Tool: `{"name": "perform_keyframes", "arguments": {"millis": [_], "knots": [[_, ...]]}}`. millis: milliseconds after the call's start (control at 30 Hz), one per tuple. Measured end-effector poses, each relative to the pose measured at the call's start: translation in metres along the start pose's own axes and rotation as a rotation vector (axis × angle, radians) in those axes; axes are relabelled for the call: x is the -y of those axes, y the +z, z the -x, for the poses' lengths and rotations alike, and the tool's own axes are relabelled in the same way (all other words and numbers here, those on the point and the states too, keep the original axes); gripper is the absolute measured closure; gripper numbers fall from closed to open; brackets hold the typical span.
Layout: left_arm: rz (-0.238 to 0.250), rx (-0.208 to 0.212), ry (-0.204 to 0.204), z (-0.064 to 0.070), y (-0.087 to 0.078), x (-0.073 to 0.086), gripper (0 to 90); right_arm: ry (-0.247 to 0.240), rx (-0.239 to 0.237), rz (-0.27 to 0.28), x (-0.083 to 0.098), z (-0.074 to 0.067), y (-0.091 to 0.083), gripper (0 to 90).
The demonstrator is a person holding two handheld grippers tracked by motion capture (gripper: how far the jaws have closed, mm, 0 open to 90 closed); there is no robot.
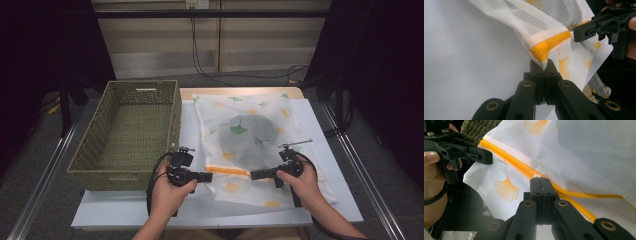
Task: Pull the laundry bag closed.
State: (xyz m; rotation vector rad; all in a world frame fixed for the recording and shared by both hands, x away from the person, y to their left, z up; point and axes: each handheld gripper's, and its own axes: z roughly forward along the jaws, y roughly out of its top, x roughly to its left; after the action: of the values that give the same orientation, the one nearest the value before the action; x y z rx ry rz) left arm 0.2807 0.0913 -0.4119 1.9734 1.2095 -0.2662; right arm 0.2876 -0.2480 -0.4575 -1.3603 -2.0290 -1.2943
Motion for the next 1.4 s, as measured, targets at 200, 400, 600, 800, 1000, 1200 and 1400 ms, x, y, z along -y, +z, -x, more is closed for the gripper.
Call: {"name": "perform_keyframes", "arguments": {"millis": [200,400,600,800,1000,1200,1400], "knots": [[0.0,-0.001,0.002,-0.002,0.0,0.0,88.5,0.015,0.005,0.021,0.003,0.006,-0.013,90.0],[-0.002,-0.006,0.0,-0.003,-0.003,0.0,88.5,0.018,0.041,0.036,0.006,0.012,-0.028,90.0],[0.001,-0.01,-0.004,-0.003,-0.002,0.0,88.5,0.024,0.057,0.051,0.011,0.019,-0.041,90.0],[-0.001,-0.01,-0.013,-0.003,-0.001,0.001,88.5,0.035,0.078,0.063,0.015,0.025,-0.054,90.0],[-0.008,-0.013,-0.005,-0.004,-0.002,0.001,88.5,0.041,0.105,0.081,0.019,0.031,-0.064,90.0],[-0.004,-0.013,-0.011,-0.003,-0.003,0.001,88.5,0.042,0.125,0.084,0.022,0.035,-0.072,90.0],[-0.011,-0.014,-0.01,-0.004,-0.003,0.002,88.6,0.057,0.149,0.098,0.027,0.041,-0.082,90.0]]}}
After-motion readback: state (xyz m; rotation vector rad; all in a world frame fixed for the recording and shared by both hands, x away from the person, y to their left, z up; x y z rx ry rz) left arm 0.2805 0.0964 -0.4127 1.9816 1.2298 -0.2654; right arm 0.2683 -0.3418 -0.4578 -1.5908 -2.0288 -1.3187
